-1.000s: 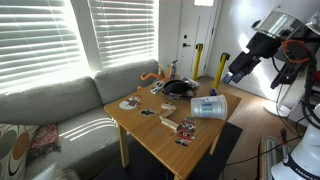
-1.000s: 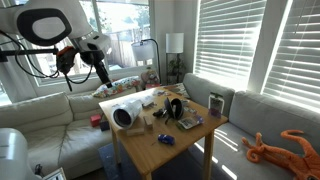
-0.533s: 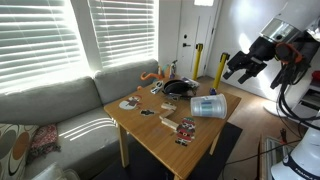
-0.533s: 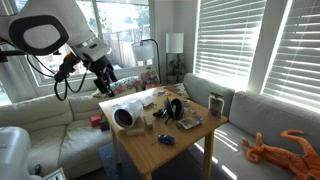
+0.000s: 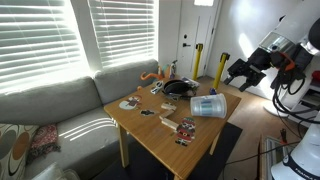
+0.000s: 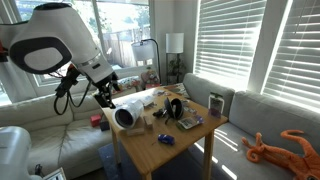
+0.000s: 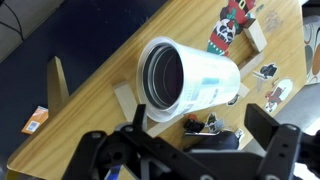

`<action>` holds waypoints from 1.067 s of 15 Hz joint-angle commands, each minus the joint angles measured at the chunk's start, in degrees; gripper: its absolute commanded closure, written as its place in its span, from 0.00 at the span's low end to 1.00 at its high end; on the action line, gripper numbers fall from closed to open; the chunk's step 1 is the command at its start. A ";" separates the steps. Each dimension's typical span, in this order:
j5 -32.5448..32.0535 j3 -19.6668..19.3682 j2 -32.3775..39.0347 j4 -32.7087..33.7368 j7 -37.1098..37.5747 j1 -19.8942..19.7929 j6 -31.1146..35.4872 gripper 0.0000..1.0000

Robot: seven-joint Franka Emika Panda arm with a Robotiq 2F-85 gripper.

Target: Set the cup upright on the table

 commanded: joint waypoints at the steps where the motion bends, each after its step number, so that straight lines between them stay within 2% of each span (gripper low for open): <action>1: 0.59 -0.26 0.27 0.13 -0.50 -0.49 -0.19 0.00; 3: 0.73 -0.55 0.48 0.13 -0.56 -0.51 -0.18 0.00; 9: 3.50 -2.16 6.26 0.09 -1.40 0.26 7.20 0.00; 16: 5.50 -2.11 8.73 0.04 0.48 0.95 6.61 0.00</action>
